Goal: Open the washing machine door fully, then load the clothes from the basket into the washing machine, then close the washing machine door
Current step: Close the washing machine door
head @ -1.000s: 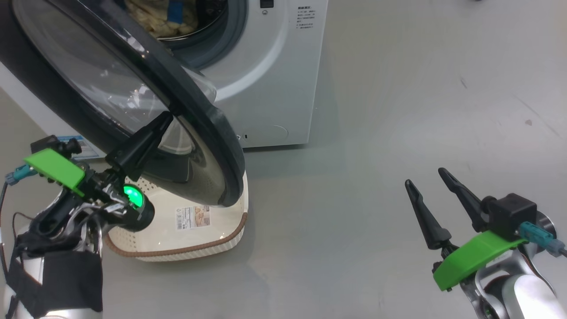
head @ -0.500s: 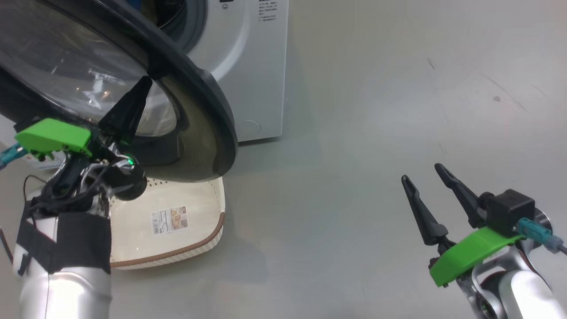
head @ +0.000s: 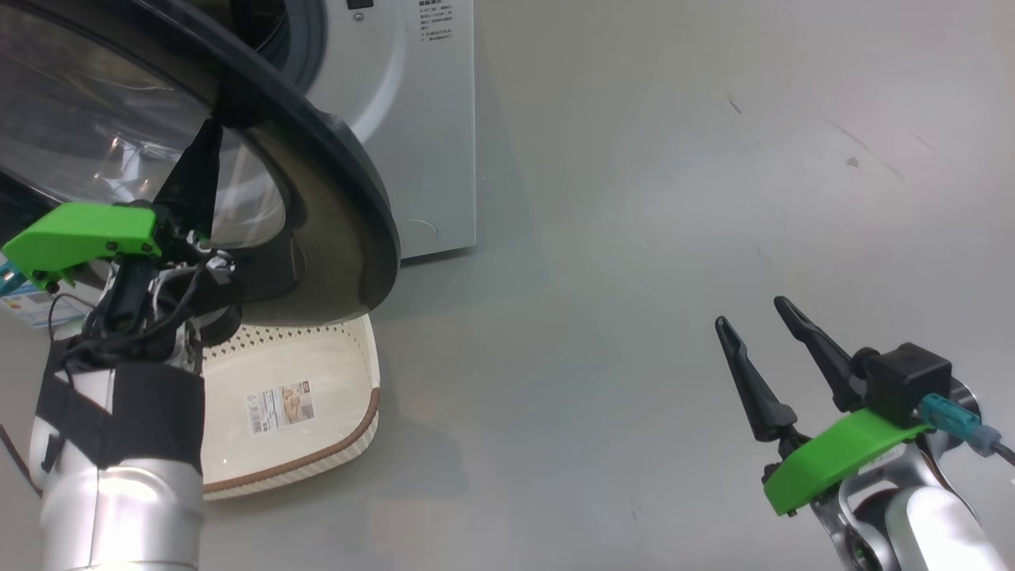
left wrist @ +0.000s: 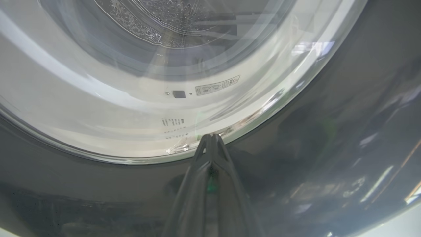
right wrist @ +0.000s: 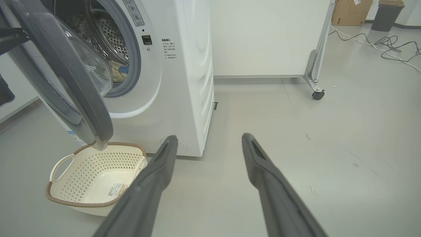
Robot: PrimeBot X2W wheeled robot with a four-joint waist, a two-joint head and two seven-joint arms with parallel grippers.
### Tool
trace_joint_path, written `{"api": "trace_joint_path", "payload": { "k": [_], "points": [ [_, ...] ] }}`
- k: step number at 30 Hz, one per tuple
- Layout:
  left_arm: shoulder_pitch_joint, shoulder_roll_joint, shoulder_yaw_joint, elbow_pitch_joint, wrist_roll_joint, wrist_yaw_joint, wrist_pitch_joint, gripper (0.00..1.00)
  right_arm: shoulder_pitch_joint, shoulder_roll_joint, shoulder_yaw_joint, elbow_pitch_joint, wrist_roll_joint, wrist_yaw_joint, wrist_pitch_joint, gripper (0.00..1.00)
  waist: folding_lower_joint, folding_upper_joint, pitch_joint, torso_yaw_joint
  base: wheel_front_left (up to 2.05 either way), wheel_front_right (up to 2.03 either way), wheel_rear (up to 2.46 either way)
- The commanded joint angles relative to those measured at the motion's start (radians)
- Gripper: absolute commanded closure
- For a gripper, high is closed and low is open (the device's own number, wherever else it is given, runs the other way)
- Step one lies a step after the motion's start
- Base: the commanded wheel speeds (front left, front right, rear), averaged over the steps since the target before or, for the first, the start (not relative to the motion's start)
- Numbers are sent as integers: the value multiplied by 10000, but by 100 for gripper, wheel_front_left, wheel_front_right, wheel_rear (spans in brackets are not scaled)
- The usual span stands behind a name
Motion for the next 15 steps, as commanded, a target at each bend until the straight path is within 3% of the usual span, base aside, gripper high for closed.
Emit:
{"api": "trace_joint_path", "payload": {
  "k": [1, 11, 15],
  "points": [
    [-512, 222, 212, -253, 26, -73, -70, 100, -407, -82, 170, -284, 47, -4, -106, 0, 0, 0, -30, 3, 0, 0, 0],
    [-201, 181, -57, -258, -207, -74, -290, 100, -356, -50, -233, -172, -5, -4, -179, 0, 0, 0, -99, 445, 0, 0, 0],
    [129, 175, -373, -474, 181, -74, -640, 100, -323, -42, -444, -122, -55, -4, -210, 0, 0, 0, -165, 740, 0, 0, 0]
  ]
}}
